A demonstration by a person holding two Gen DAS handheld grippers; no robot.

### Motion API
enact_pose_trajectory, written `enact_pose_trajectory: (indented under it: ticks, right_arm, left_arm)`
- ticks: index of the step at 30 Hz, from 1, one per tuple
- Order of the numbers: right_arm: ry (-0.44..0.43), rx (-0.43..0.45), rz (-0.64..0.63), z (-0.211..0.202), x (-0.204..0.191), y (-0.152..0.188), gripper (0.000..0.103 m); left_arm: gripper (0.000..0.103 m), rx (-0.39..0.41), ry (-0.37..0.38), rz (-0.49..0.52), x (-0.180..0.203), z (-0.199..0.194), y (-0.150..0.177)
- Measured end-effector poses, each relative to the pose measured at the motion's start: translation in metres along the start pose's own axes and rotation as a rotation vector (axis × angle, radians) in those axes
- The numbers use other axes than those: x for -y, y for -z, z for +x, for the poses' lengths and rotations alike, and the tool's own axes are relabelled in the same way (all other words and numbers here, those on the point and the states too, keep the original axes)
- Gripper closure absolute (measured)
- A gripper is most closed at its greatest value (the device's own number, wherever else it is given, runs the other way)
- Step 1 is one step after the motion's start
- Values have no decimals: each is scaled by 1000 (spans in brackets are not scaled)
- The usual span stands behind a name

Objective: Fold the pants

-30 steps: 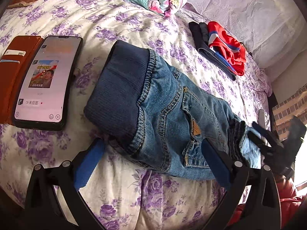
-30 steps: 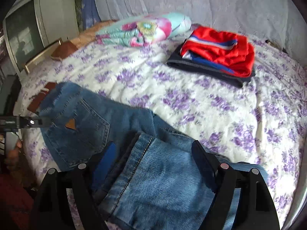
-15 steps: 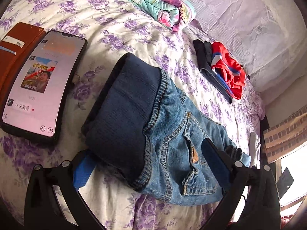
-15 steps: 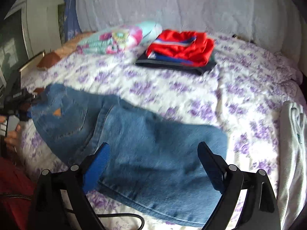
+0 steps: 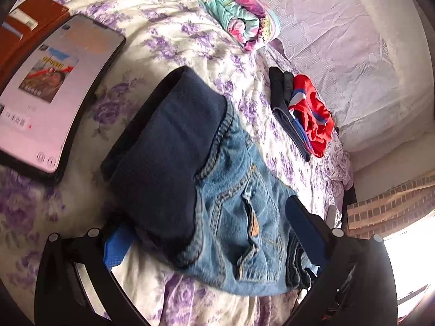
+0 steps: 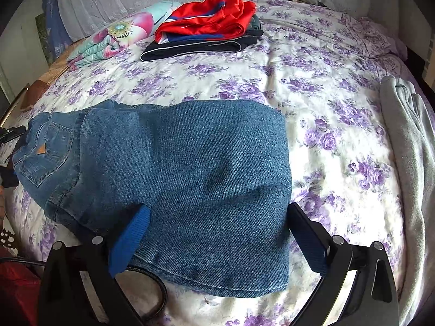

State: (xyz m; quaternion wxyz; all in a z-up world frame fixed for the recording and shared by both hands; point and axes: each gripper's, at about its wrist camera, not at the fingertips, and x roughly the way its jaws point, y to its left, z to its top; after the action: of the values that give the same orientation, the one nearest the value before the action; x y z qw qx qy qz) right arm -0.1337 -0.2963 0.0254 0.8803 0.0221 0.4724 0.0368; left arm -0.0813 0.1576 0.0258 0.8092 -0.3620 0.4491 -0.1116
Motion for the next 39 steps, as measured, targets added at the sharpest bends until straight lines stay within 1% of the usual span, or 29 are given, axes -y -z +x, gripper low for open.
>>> enact_pose_trajectory:
  ticks: [3,5,6,8,9,10,11,12,14,16,18,20,22,25,26,28,30,32,33,34,35,36,37,38,39]
  right_arm:
    - [-26,-12,-2,-6,4,-1,3]
    - [-21,39,-9,-19,5,-2,3]
    - [-24,73,-11,-25,6,-2,3]
    - [-31,112,-16,-34,9,-2,3]
    - [-27,117,-24,-35,10,-2,3]
    - [-20,117,-34,-34,10,-2,3]
    - [-13,109,-44,-32,11,-2,3]
    - [-4,90,-55,-26,11,0,3]
    - [-4,1,-59,-7,12,5,3]
    - [-64,-4,32,-1,23,6,3]
    - [-102,-22,70,-1,30,5,3]
    - [-79,22,54,-11,32,5,3]
    - [-56,80,42,-23,38,6,3]
    - [-43,106,83,-31,56,7,3]
    - [-40,107,109,-31,64,7,3]
    - [-38,115,171,-32,79,9,3]
    - [-45,122,238,-33,93,13,3]
    - [-45,132,289,-35,104,18,3]
    - [-47,135,306,-35,108,20,3]
    - [-45,136,315,-36,112,23,3]
    - [-40,136,317,-36,114,25,3]
    - [-34,138,319,-37,116,28,3]
    - [-30,139,322,-38,118,30,3]
    - [-26,140,328,-39,121,31,3]
    - [-21,143,335,-41,124,33,3]
  left_arm:
    - [5,28,-10,3,2,1,-1]
    - [6,39,-2,-1,1,-1,0]
    - [9,41,-6,-5,0,-2,0]
    - [49,51,-44,-31,-6,-8,0]
    - [60,50,-42,-59,-13,-12,-1]
    - [67,47,-15,-91,-21,-15,-1]
    - [68,38,14,-113,-27,-17,-1]
    - [69,32,16,-113,-27,-18,0]
    - [70,33,-24,-62,-18,-19,0]
    - [71,46,-51,-29,-5,-22,-3]
    - [72,67,-43,1,10,-28,-6]
    - [73,84,-53,88,36,-34,-7]
    - [73,96,-52,231,77,-41,-6]
    - [73,95,-12,446,141,-44,5]
    - [73,89,8,499,158,-43,9]
    - [73,50,76,606,196,-34,23]
    - [73,-19,134,724,230,-18,42]
    - [73,-107,185,829,254,4,64]
    - [72,-174,208,882,265,21,78]
    - [69,-242,226,920,273,37,92]
    - [60,-309,251,938,278,52,104]
    - [58,-412,289,953,283,75,121]
    - [51,-476,299,968,285,89,134]
    - [40,-565,301,988,287,109,150]
    - [35,-626,290,1005,287,121,162]
